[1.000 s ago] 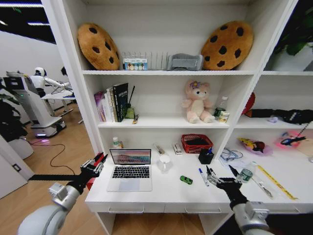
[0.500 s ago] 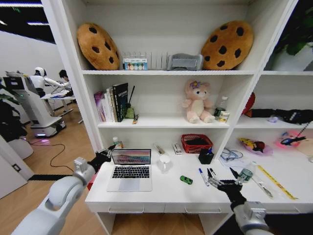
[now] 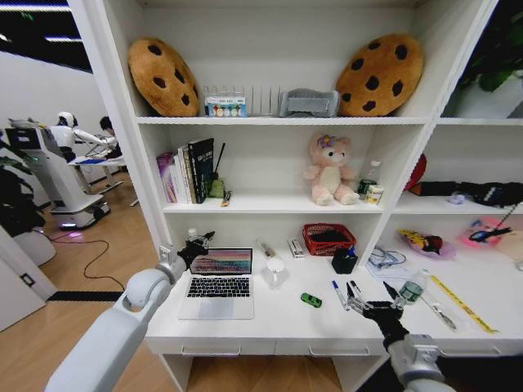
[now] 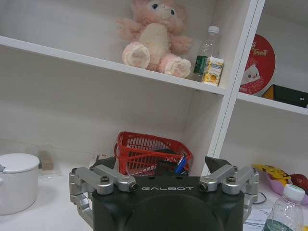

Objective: Organize the objects on the table.

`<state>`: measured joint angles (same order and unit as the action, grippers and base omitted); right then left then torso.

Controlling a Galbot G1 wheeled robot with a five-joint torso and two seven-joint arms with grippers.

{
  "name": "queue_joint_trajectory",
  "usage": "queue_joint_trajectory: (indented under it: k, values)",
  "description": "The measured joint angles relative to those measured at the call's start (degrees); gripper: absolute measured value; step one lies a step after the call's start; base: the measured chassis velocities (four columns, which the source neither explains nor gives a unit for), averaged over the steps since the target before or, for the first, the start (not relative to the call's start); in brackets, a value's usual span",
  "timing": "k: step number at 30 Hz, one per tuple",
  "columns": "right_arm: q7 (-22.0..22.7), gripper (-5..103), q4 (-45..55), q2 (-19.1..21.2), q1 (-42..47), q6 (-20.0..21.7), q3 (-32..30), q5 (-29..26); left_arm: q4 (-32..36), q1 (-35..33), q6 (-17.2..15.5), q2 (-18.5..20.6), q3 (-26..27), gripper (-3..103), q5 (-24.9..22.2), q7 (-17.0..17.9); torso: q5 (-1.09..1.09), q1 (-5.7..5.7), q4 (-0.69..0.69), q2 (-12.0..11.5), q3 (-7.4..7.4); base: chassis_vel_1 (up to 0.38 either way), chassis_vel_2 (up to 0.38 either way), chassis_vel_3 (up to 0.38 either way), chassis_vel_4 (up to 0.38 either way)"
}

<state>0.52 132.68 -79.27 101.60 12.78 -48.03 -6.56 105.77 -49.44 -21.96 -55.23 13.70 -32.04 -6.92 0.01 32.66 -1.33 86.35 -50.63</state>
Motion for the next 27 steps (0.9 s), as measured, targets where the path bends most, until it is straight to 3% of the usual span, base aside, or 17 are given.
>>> queue_joint_trajectory:
  k: [4, 6, 10, 16, 27]
  values:
    - [0.04, 100, -0.27, -0.1, -0.34, 0.0, 0.19, 0.16, -1.92, 1.54, -1.64, 0.16, -1.7, 0, 0.84, -3.06, -0.01, 0.0, 0.0, 0.0, 0.0, 0.0, 0.0, 0.0, 0.0]
    - [0.25, 100, -0.58, -0.31, -0.52, -0.24, 0.35, 0.45, -1.82, 1.88, -6.2, 0.85, -1.95, 0, 2.74, -5.76, -0.01, 0.0, 0.0, 0.0, 0.0, 0.0, 0.0, 0.0, 0.0]
    - [0.4, 100, -0.77, -0.55, -0.72, -0.53, 0.39, 0.54, -1.6, 2.11, -8.03, 1.11, -2.13, 0, 3.08, -6.4, -0.01, 0.0, 0.02, 0.0, 0.0, 0.0, 0.0, 0.0, 0.0]
    - [0.77, 100, -2.08, -1.46, -1.6, -1.37, 0.74, 1.04, -2.12, 5.49, -13.93, 0.9, -3.48, 0, 3.78, -6.97, 0.0, 0.0, 0.0, 0.01, 0.0, 0.0, 0.0, 0.0, 0.0]
    - [0.78, 100, -3.5, -0.75, -2.69, -1.64, 0.63, 0.56, -8.74, 11.3, -13.39, -3.12, -6.56, 0, 5.52, -6.86, -0.01, 0.0, 0.0, 0.01, 0.0, 0.0, 0.0, 0.0, 0.0]
